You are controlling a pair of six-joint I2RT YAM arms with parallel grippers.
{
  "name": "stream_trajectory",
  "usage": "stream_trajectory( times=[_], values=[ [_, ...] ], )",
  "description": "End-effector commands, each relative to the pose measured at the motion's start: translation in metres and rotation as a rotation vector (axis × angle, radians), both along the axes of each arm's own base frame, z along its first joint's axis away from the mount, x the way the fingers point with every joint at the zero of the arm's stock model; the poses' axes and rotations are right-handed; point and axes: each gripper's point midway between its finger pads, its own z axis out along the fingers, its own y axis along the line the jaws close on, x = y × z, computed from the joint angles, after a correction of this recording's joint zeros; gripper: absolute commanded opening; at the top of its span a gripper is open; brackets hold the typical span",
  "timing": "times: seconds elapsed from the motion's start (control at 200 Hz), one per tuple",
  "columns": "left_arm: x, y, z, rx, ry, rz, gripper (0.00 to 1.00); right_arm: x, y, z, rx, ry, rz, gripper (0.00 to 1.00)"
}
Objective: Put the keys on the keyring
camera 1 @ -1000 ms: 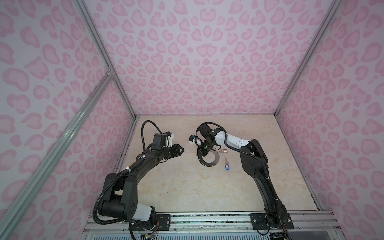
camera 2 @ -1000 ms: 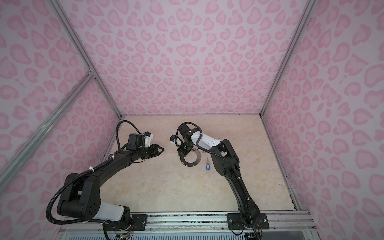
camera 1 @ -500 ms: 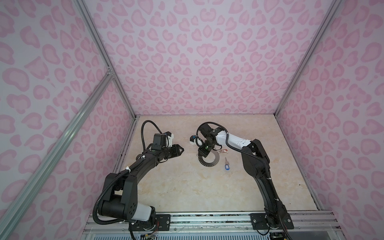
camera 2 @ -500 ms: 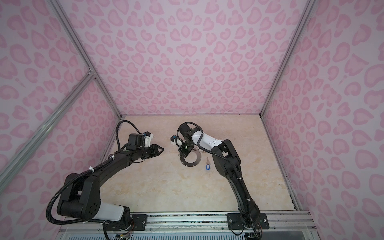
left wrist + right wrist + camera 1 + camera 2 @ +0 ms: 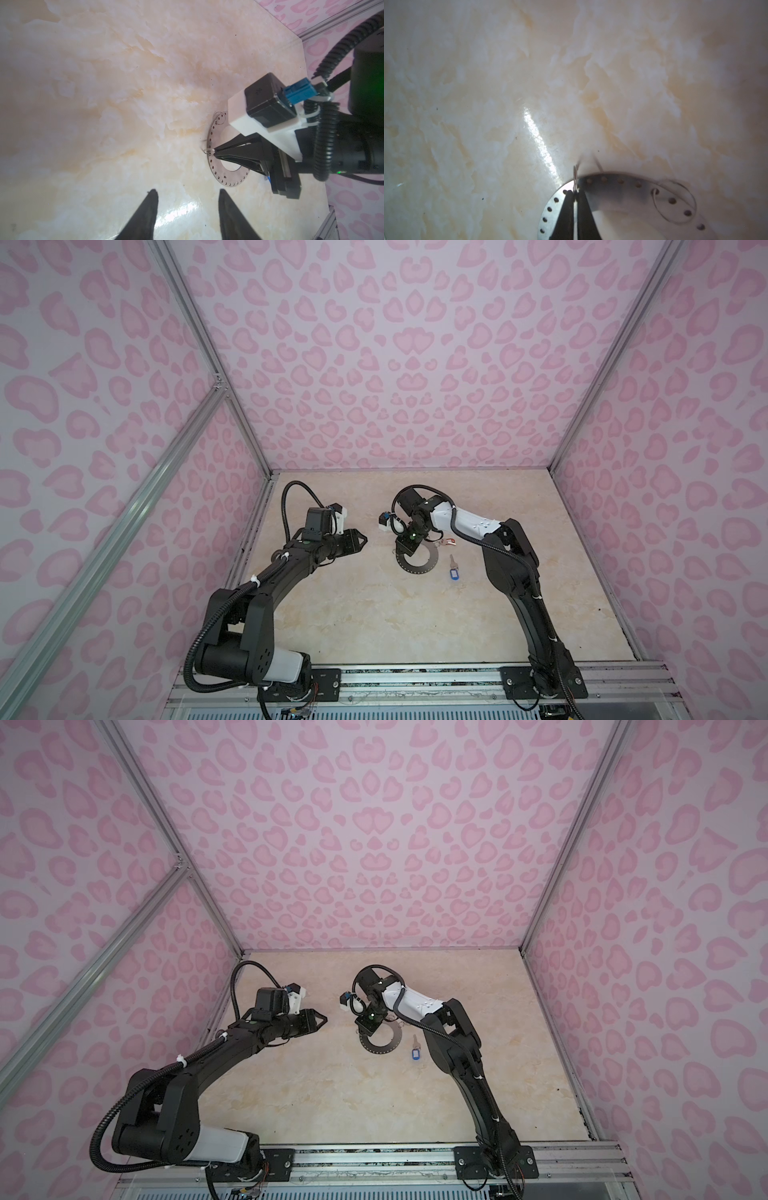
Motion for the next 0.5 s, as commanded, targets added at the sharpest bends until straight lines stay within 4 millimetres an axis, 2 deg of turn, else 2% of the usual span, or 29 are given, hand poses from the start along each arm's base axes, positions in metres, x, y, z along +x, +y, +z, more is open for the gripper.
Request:
stream_trajectory(
  times=[0.0, 0.28, 0.445, 0.495],
  values=[
    [0.001, 0.0009, 0.0046, 0.004, -0.023, -0.001, 0.49, -0.0009, -0.0003, -0.0085, -0.008, 0.01, 0.001, 0.09],
    [0.001, 0.0011, 0.0048, 0.006, -0.025, -0.002, 0.49, -0.0013, 0.0002, -0.011, -0.008, 0.017, 0.003, 0.1],
    [0.0011, 0.0011, 0.0048, 0.006, -0.026, -0.003, 0.49, -0.0004, 0.0007, -0.0099, -0.006, 0.012, 0.005, 0.0],
    [0.0016, 0.0009, 0.0063, 0.007, -0.033, -0.006, 0.49, 0.0001, 0.0014, -0.0074, 0.0, 0.006, 0.009, 0.0]
  ],
)
